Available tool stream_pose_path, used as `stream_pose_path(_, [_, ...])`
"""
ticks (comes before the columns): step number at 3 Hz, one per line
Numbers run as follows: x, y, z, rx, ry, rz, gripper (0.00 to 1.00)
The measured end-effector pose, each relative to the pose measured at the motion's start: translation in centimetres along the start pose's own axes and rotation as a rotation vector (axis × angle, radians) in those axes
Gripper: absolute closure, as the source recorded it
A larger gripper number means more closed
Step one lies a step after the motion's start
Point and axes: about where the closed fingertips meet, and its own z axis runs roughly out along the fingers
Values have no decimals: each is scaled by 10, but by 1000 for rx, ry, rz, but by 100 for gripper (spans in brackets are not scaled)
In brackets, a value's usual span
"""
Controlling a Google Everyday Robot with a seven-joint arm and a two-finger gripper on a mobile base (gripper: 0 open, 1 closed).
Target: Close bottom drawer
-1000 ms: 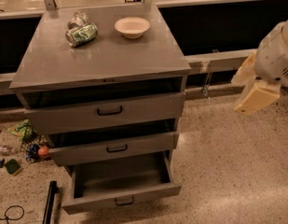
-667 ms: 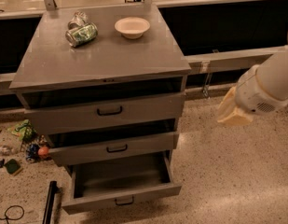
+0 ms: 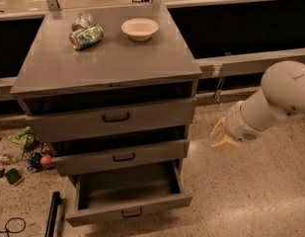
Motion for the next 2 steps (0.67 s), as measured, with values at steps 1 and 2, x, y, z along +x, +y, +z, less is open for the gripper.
stream_pose_path(1, [-3,1,-6,4,3,-2,100])
stream_pose_path(2, [-12,8,30,-14,-87,22,100])
